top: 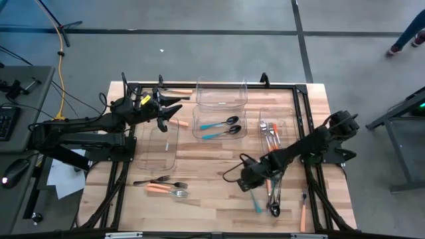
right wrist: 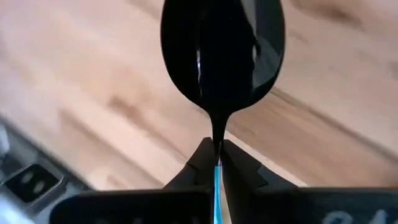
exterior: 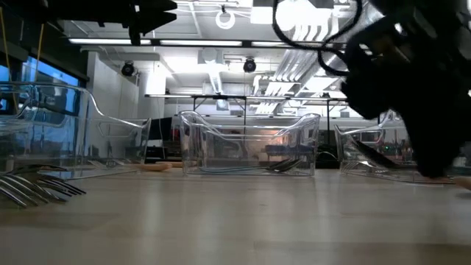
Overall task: Sort silverware by color (type)
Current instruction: Put the blue spoon into the middle transparent bin
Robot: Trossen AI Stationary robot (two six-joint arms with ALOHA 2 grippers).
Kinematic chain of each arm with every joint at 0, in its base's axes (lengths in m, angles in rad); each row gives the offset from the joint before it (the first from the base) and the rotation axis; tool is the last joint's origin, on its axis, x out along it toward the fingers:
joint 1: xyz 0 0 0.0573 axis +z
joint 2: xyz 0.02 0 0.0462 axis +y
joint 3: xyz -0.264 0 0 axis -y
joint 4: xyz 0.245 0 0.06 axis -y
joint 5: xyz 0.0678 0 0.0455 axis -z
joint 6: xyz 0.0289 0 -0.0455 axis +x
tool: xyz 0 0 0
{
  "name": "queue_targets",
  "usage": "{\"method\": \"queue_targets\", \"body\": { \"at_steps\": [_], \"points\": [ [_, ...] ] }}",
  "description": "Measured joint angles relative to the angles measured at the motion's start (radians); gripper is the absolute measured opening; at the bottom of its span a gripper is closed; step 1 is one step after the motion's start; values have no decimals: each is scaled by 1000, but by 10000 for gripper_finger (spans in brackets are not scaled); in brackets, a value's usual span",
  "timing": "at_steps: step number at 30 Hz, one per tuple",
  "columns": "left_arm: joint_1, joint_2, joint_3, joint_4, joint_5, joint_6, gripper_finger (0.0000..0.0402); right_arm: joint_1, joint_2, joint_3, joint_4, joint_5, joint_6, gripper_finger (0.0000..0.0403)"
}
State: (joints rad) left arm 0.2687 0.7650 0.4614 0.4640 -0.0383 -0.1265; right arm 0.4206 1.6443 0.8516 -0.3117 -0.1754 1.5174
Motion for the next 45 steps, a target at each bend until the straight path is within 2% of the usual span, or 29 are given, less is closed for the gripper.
{"method": "queue_targets", "body": {
  "at_steps": [5, 9, 14, 20, 24, 29, 32, 40, 45],
  "points": [
    [0, 0, 0, 12, 0, 0, 136, -107, -51, 0, 80, -9, -309, 1],
    [0, 0, 0, 15, -3, 0, 136, -211, -80, 7, 217, -13, -583, 1],
    [0, 0, 0, 23, -11, -18, 136, -336, -82, 94, 361, -19, -889, 1],
    [-13, 4, 26, 24, 11, -94, 136, -468, -82, 295, 300, -47, -1172, 0],
    [-38, 51, 106, -19, 96, -98, 136, -534, -81, 439, 158, -66, -1315, 0],
    [-72, 143, 215, -141, 140, -54, 133, -584, -83, 593, -49, -98, -1424, 0],
    [-82, 185, 243, -121, 141, -39, 133, -594, -94, 613, -134, -109, -1448, 0],
    [-83, 197, 248, -96, 134, -9, 133, -598, -202, 494, -86, -84, -1429, 0],
    [-81, 196, 248, -96, 125, 8, 133, -600, -226, 481, -56, -80, -1421, 0]
  ]
}}
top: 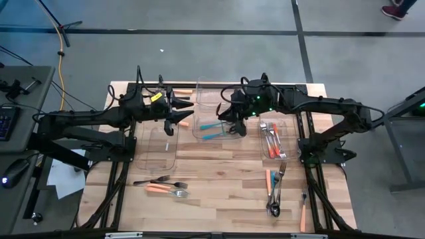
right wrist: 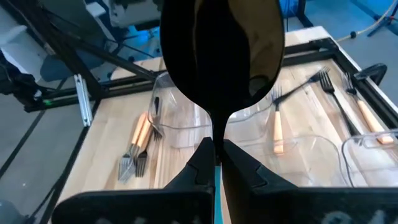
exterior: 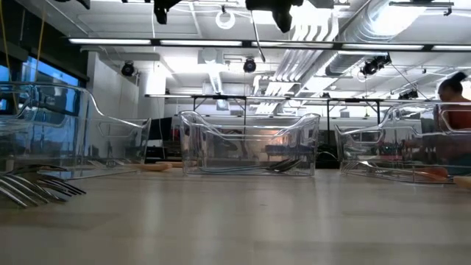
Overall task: Sort silverware by color (type)
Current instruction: Put the blue spoon into the middle transparent bin
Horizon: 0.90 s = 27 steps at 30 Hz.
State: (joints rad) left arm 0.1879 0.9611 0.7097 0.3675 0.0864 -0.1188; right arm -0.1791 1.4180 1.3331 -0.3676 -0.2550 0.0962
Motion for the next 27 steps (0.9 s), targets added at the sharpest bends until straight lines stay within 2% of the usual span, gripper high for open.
{"method": "queue_targets", "body": {
  "at_steps": [20, 24, 27],
  "points": [
    [0, 0, 0, 2, -1, -2, 133, 0, -1, -1, 10, 20, -50, 0],
    [0, 0, -2, 125, -1, -55, 133, -5, 10, 3, 11, 111, -65, 0],
    [0, -1, -2, 218, -1, -54, 133, -26, 54, 46, -53, 134, -76, 0]
  ]
}}
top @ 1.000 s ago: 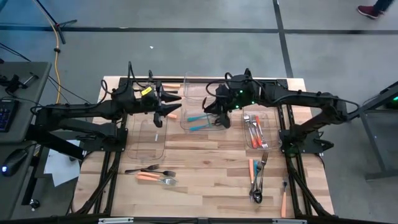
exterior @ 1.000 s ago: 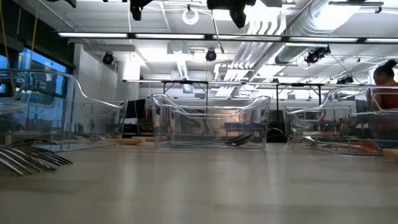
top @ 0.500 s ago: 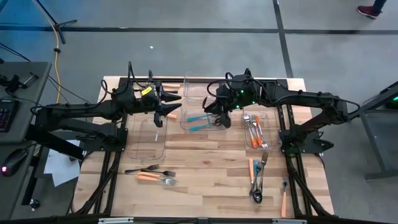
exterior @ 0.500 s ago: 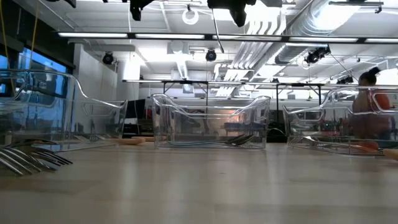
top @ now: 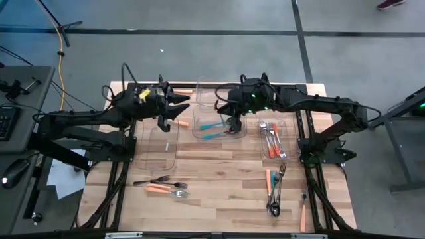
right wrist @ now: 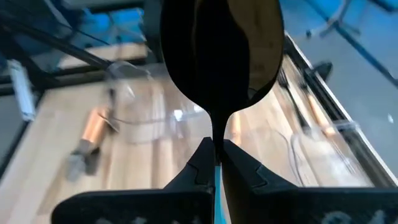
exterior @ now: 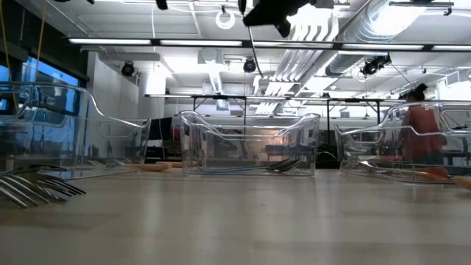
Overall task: Sort silverware by color (type)
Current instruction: Put the blue spoon into the middle transparent bin
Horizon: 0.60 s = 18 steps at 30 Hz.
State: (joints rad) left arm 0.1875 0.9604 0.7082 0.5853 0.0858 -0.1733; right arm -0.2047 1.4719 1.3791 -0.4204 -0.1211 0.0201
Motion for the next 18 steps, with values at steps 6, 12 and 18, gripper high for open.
{"method": "queue_targets", "body": {
  "at_steps": [6, 12, 18],
  "points": [
    [2, -8, 0, 31, 0, 52, 133, -27, 170, 171, -238, 7, -73, 0],
    [2, -8, 0, 18, 0, 37, 133, -68, 390, 347, -474, 58, -207, 0],
    [2, -7, 0, 18, 0, 36, 133, -95, 584, 479, -590, 58, -341, 0]
  ]
}}
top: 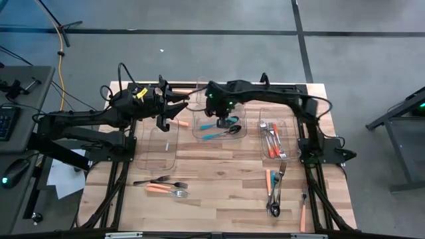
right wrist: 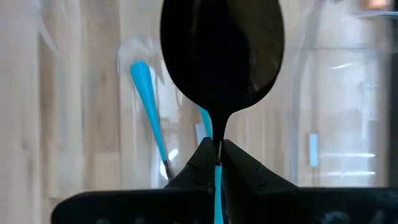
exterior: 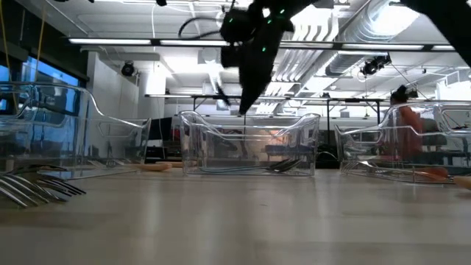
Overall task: Sort silverware by color (type)
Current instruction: Put the blue spoon into the middle transparent bin
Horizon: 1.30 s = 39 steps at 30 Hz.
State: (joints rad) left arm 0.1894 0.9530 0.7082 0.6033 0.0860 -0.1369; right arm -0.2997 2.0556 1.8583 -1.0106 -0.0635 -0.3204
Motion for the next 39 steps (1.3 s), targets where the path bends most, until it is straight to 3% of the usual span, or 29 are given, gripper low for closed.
{"method": "queue_targets", "body": {
  "at_steps": [9, 18, 36, 39],
  "points": [
    [0, 0, 0, 0, 0, 0, 133, 4, 167, 74, -50, -1, -123, 0],
    [0, 0, 0, 0, 0, 0, 133, 5, 264, 76, -55, -3, -123, 0],
    [0, 0, 0, 0, 0, 0, 133, 6, 287, 76, -22, -5, -55, 1],
    [0, 0, 0, -1, 0, -1, 133, 6, 288, 76, -19, 2, -43, 16]
  ]
}}
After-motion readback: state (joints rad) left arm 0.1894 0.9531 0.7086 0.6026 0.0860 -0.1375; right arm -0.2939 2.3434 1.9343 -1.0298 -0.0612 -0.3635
